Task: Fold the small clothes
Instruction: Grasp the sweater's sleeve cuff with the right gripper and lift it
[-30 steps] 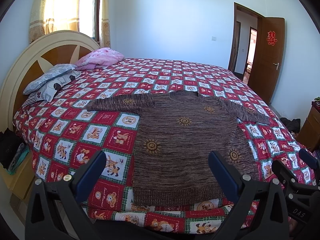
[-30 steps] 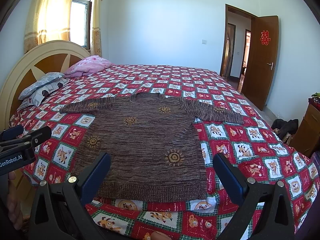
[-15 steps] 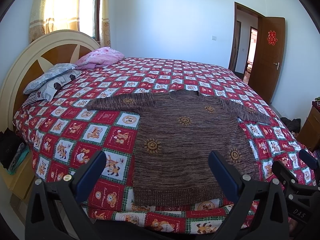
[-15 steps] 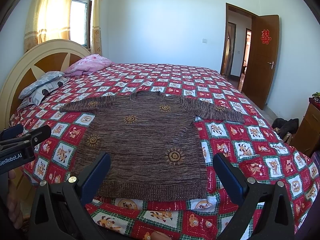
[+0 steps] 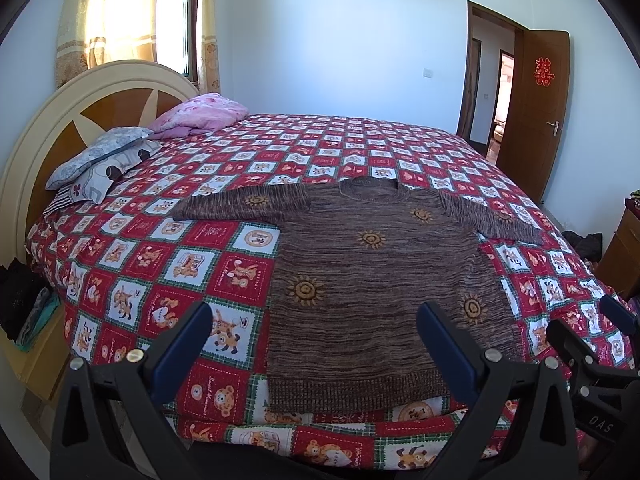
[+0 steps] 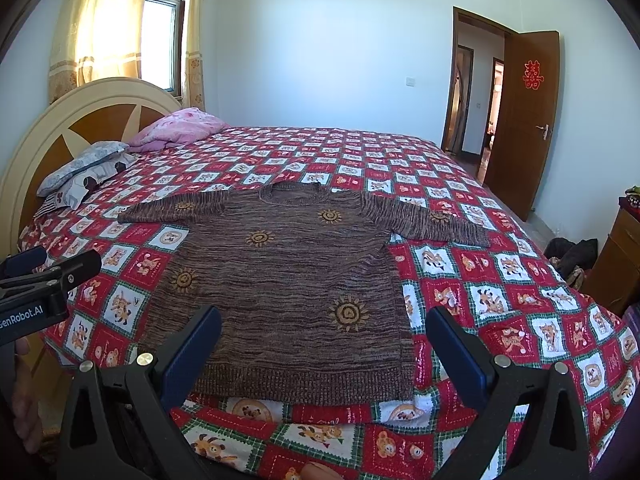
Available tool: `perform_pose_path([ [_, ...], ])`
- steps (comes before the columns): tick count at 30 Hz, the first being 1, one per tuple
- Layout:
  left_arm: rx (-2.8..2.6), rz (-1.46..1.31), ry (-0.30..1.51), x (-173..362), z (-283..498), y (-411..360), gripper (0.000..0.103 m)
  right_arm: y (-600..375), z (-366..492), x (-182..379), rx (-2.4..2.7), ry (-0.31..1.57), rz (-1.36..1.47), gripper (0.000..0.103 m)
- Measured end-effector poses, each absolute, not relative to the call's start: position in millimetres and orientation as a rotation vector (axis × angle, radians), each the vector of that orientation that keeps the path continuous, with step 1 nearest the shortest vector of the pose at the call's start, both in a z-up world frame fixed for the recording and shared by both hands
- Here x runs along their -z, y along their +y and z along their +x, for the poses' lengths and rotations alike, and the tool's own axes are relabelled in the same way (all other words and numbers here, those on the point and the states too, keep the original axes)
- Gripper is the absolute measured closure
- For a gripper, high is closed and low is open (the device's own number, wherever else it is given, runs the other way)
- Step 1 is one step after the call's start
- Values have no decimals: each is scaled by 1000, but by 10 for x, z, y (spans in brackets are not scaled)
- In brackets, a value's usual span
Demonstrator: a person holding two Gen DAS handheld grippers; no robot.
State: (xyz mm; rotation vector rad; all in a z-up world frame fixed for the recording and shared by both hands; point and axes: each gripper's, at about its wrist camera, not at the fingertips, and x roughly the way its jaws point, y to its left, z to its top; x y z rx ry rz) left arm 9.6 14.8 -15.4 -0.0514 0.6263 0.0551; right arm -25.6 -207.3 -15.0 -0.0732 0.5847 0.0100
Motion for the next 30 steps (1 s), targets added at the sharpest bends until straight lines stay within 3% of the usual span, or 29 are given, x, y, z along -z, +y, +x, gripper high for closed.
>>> perform_pose_path([
  [15, -129, 52, 643, 445, 570, 194, 0, -2517, 218, 495, -33, 648, 5, 1],
  [26, -186, 143, 641, 646, 1312, 136, 0, -3424, 1038, 886, 43, 809, 152, 2],
  [30, -196, 156, 653, 749, 1669, 89, 0, -3839, 1383, 988, 113, 838, 205, 10],
])
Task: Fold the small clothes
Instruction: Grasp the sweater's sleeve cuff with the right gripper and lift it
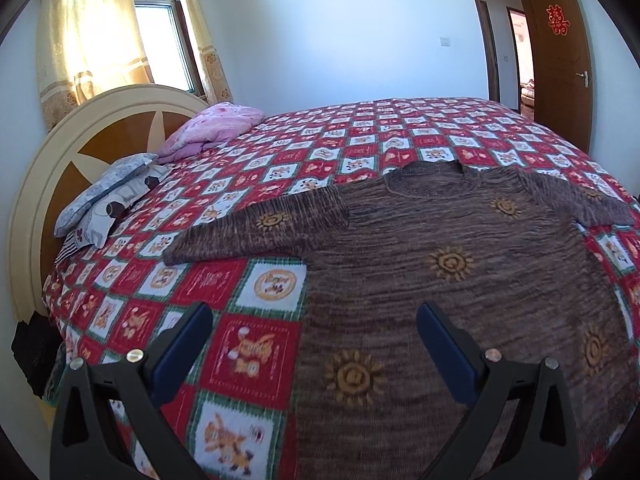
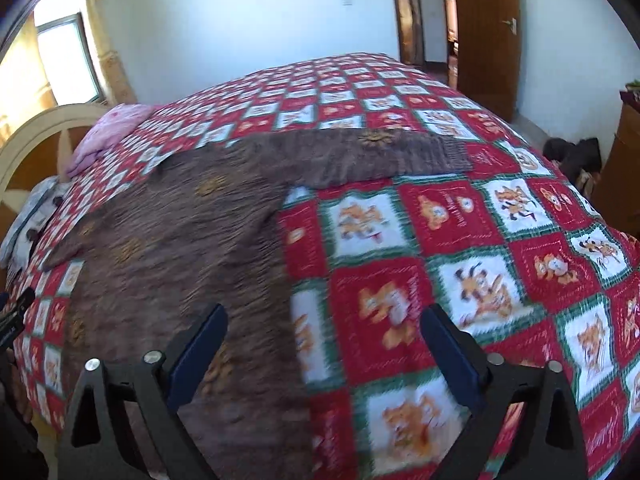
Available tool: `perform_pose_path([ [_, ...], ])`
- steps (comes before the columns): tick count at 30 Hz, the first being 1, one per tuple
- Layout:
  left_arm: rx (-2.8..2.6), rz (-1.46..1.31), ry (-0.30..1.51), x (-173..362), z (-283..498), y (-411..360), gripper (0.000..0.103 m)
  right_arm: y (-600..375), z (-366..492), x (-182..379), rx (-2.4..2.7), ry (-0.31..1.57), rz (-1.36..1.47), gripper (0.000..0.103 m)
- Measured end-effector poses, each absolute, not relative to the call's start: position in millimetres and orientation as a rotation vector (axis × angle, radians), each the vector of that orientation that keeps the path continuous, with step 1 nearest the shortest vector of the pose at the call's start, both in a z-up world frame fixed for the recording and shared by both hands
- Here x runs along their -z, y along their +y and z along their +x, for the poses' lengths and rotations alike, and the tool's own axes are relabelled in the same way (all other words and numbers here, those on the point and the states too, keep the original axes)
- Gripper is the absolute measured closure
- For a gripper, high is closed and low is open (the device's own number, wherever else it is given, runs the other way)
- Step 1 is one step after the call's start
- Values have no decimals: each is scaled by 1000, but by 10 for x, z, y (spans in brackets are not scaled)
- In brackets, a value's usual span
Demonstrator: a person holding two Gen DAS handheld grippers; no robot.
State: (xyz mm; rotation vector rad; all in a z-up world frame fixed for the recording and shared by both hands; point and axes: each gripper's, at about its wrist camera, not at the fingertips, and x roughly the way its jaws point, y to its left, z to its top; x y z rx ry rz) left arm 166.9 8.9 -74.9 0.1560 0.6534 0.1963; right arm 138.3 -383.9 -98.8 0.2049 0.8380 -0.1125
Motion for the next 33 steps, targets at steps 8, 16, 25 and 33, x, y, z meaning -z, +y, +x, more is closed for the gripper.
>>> perform_pose_path([
  [8, -258, 173, 656, 949, 2435, 94, 0, -4783, 2024, 1189, 256, 849, 402, 40],
  [16, -383, 207, 684, 1152, 2915, 264, 0, -5435, 2470, 1268, 378, 813, 465, 44],
  [25, -444, 192, 748, 1350, 3180, 528, 0, -5690, 2949, 1337, 393, 808, 468, 52],
  [33, -445, 182, 781, 1442, 3247, 527, 0, -5577, 3229, 1333, 379, 865, 395, 92],
])
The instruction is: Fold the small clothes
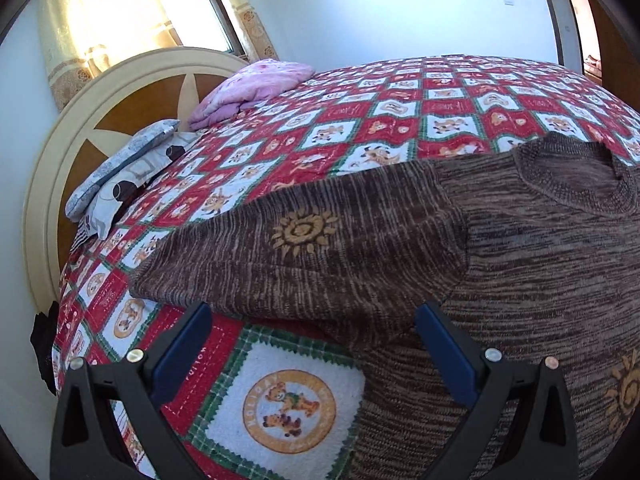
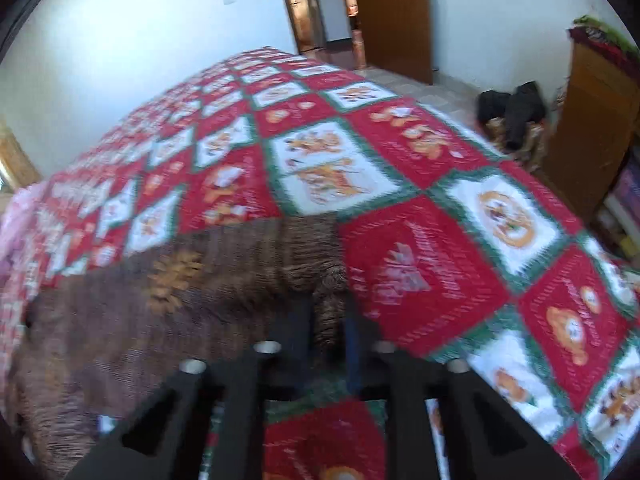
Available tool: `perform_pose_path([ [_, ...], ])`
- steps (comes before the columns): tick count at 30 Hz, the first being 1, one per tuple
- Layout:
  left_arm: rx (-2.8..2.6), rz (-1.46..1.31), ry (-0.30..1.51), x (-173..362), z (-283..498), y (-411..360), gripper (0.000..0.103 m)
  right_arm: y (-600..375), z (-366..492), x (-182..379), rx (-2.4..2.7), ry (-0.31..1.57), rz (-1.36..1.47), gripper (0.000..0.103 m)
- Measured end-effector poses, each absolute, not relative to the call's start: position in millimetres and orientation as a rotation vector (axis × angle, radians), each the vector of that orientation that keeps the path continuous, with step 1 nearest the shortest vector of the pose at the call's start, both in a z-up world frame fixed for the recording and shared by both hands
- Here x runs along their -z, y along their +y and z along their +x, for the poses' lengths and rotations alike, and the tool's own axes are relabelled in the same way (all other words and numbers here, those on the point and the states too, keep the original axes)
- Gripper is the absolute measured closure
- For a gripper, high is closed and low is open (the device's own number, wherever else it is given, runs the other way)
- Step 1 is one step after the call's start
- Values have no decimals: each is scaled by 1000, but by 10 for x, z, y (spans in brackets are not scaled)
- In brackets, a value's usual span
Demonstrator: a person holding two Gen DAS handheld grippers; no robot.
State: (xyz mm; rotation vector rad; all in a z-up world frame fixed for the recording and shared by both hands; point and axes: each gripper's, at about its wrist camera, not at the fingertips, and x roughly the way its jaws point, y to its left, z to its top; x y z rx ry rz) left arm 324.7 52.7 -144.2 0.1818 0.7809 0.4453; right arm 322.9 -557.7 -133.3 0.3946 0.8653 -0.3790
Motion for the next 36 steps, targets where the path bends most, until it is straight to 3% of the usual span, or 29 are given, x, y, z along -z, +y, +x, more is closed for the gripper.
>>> perform_pose_path([
  [11, -386, 153, 758, 1405, 3216, 548, 0, -4786, 3495, 651, 258, 761, 205, 94],
  [19, -372, 154, 741, 1428, 3168, 520, 0, -3677, 3616, 518, 69, 736, 44, 94],
  [26, -344, 99, 754, 1439, 3159, 587, 0, -2427, 3648, 737, -134, 734, -107, 94],
  [33, -295, 102, 743, 1334, 3043, 531, 0, -2010, 3705, 1335, -295, 885, 6, 94],
  [34, -277, 100, 741, 1298, 3020, 517, 0, -2034, 3669, 1378, -329, 919, 40, 84],
  [35, -251, 97, 736, 1243, 2996, 486, 0, -2057, 3625, 1382, -344, 933, 55, 62],
  [36, -230, 96, 733, 1194, 2984, 451, 0, -2129, 3532, 1355, -356, 935, 70, 53],
])
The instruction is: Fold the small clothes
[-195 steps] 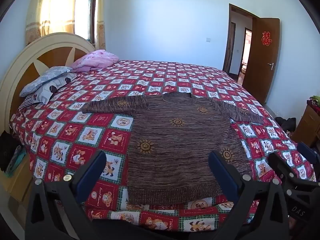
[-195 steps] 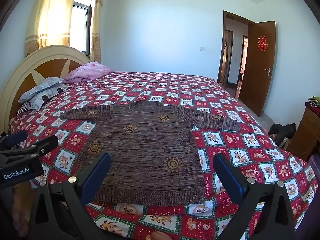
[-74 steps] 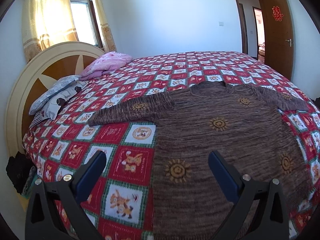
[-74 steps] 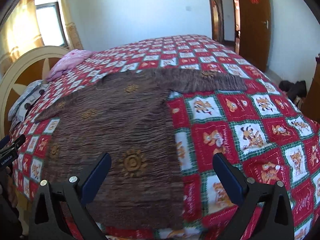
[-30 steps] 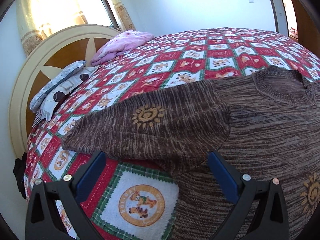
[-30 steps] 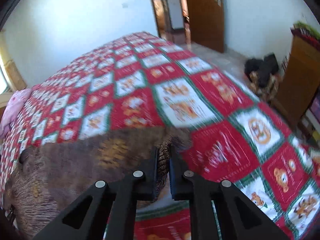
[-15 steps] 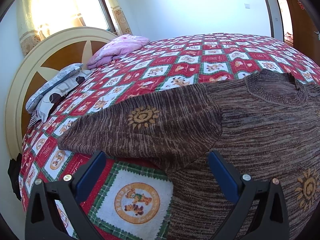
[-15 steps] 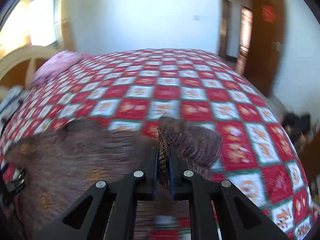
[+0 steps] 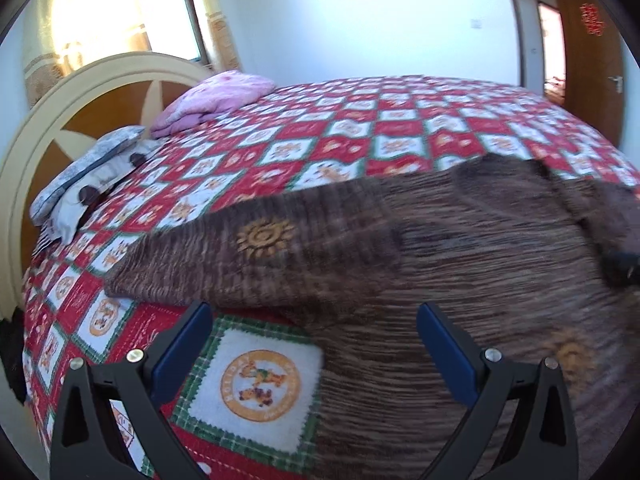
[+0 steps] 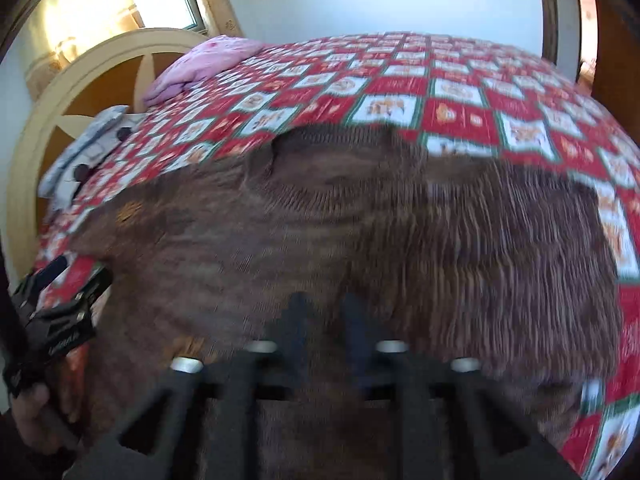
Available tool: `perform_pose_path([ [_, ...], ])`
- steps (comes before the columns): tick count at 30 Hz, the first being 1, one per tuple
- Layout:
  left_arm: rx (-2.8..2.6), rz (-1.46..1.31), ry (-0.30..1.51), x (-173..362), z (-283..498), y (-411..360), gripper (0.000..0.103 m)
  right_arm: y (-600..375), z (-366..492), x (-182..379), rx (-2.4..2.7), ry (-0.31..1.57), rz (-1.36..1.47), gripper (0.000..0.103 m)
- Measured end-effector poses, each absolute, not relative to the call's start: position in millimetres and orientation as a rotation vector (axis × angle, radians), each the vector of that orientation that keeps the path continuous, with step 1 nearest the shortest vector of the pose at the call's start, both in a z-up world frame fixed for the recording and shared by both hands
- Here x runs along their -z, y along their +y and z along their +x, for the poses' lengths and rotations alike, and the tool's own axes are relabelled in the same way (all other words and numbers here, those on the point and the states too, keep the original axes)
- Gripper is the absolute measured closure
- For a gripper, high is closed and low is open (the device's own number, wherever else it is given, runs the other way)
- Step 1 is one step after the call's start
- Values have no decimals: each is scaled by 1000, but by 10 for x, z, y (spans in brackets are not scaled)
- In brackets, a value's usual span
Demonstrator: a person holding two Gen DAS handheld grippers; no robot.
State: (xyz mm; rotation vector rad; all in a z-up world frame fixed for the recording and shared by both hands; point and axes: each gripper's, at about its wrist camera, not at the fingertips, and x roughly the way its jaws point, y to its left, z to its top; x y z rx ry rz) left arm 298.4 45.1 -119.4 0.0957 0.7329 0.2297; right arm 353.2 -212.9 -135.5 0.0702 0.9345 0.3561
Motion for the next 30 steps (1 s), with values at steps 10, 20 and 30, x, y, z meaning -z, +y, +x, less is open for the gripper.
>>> perform_pose_path([
  [10, 102, 41, 745, 882, 3165, -466, 11, -3194, 2563, 1011, -133, 793, 52, 48],
  [20, 192, -55, 878, 1138, 3700, -1294, 32, -3470, 2489, 1292, -83, 746, 130, 48],
  [30, 240, 5, 908, 1300, 3840, -1652, 95, -3422, 2426, 1289, -85, 721, 100, 47],
])
